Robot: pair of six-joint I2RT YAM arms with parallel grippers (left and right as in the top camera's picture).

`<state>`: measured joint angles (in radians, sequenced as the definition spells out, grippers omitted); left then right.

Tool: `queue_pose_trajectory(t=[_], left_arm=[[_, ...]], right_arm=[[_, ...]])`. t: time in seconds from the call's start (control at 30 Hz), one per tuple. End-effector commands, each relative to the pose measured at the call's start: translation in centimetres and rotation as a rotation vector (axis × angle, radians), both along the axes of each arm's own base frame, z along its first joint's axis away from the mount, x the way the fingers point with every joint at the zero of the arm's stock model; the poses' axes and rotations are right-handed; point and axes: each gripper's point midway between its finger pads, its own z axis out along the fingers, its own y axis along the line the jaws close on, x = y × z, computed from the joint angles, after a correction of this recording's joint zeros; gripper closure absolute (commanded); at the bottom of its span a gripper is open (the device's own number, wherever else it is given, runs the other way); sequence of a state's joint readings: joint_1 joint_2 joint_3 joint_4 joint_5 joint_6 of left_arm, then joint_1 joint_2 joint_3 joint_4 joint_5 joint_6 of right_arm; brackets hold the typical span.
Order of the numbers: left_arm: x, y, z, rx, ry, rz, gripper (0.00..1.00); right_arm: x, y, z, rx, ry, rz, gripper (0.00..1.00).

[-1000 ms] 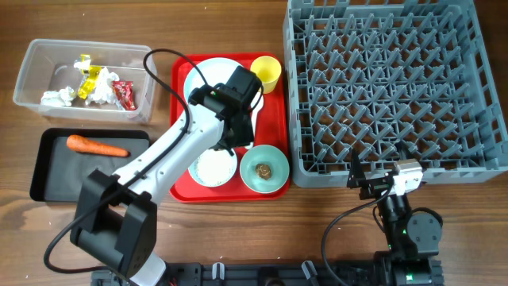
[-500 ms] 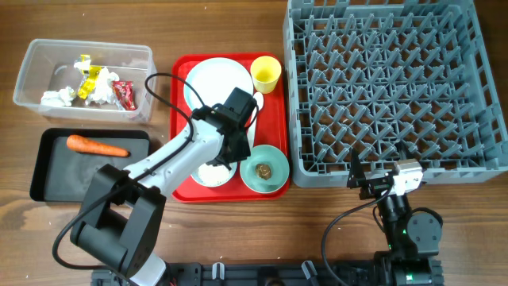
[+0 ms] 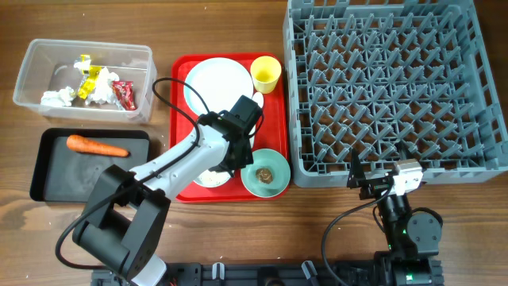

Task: Sort waste into correct bins and load items into the dishwasher rack
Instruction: 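Reach left gripper to the rice bowl on the red tray and grasp it, then carry the rice bowl to the black tray and tip rice out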

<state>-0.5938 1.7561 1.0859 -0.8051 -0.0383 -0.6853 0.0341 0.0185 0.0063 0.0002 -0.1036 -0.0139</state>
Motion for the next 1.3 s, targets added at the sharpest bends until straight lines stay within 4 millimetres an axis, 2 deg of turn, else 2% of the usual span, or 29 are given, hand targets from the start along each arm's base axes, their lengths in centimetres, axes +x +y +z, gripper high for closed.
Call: queue_pose_trajectory(t=[0.0,0.13,0.23,0.3,0.37,0.97,1.07,1.2,1.23,1.27], left_arm=[[-0.2,0.7,-0.4,0.047,0.001,-0.038,0.96],[-0.1,1.7,-0.3,0.100,-0.014,-0.050,0.96],[0.4,2.3,-0.2,0.138,-0.038,-0.046,0.92],[0.0,2.5,-0.2,0.142,-0.023,-0.047,0.96],[-0.4,2.7,-0.3,0.153,-0.008,-0.049,0.96],[0.1,3.5,0.2,0.207,-0.030,-0.154,0.96],[0.5,3.2,1.9,0.191,-0.059,-0.151,0.96],[1.6,2.7,6.0,0.133,-0.178,-0.168,0.96],[1.9,2.9,7.0,0.119,-0.208,-0.166,0.96],[2.5,4.3,9.0,0.096,-0.258,-0.115,0.96]], right_arm=[[0.0,0.0,0.2,-0.011,-0.009,0.000,0.00],[0.0,0.0,0.2,-0.011,-0.009,0.000,0.00],[0.0,0.0,0.2,-0.011,-0.009,0.000,0.00],[0.0,0.0,0.2,-0.011,-0.009,0.000,0.00],[0.0,0.0,0.2,-0.011,-0.009,-0.001,0.00],[0.0,0.0,0.2,-0.011,-0.009,0.000,0.00],[0.0,0.0,0.2,-0.011,-0.009,0.000,0.00],[0.0,0.0,0.2,-0.011,-0.009,0.000,0.00],[0.0,0.0,0.2,-0.011,-0.009,0.000,0.00],[0.0,0.0,0.2,-0.011,-0.009,0.000,0.00]])
